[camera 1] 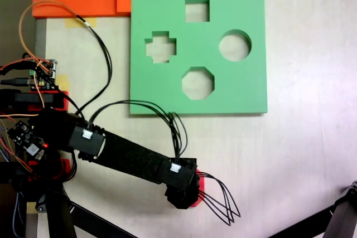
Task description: Put the octagonal pillar block into the corresponding hole
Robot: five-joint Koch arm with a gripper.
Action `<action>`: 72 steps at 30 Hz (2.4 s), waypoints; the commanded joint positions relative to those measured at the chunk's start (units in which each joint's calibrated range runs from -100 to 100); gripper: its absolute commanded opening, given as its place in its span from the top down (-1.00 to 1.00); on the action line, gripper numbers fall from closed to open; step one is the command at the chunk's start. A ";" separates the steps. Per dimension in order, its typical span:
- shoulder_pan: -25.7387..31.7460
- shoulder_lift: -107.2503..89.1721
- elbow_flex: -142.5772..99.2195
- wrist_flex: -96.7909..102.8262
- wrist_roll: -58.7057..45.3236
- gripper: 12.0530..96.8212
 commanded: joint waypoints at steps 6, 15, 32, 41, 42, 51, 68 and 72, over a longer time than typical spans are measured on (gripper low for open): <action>4.30 -11.10 1.18 -1.57 5.03 0.27; 12.60 -22.41 0.18 -1.57 13.53 0.27; 27.06 -17.94 3.47 -1.57 34.43 0.38; 27.40 -14.31 3.47 1.90 34.43 0.38; 27.30 -13.89 3.47 2.96 34.43 0.38; 27.11 -12.08 3.47 11.63 34.53 0.38; 27.30 -8.17 6.26 14.42 34.48 0.38; 27.25 -5.93 6.26 14.51 34.53 0.38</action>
